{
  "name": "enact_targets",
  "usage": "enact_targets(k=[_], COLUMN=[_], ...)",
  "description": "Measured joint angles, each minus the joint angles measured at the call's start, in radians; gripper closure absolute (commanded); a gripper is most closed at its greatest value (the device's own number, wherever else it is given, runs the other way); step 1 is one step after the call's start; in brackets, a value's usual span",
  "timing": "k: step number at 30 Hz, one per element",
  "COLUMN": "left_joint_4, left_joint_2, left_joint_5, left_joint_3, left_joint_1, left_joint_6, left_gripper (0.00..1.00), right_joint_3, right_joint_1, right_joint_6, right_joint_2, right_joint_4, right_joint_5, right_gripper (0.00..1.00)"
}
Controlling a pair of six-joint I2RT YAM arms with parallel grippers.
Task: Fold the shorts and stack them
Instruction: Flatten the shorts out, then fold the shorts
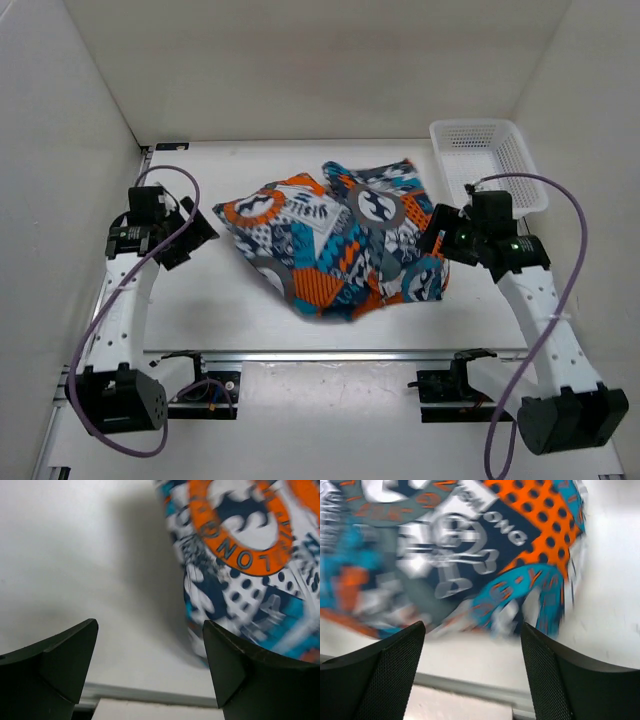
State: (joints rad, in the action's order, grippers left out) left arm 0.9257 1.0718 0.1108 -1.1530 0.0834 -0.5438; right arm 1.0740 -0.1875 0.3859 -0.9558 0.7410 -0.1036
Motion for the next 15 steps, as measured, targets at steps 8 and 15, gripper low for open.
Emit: enact_targets(k=[8,15], left_joint_4=[0.016,-0.029], left_joint_2=[0.079,0.152], left_joint_5=[-0.003,-0.017], left_joint_3=[0.069,0.049], left_joint_1=[0.0,-0.019], left_joint_6=[0.006,-0.003], left_gripper=[0.35,0.17], right_joint_3=[-0.03,-0.095], right_joint_1=[-0.013,-0.358], right_joint_6=[0.053,0.176], right_joint_2=[-0.132,-0.128], right_joint_4=[0.074,0.014], right_joint_5=[0.027,0.02], right_gripper=[0.24,0.21])
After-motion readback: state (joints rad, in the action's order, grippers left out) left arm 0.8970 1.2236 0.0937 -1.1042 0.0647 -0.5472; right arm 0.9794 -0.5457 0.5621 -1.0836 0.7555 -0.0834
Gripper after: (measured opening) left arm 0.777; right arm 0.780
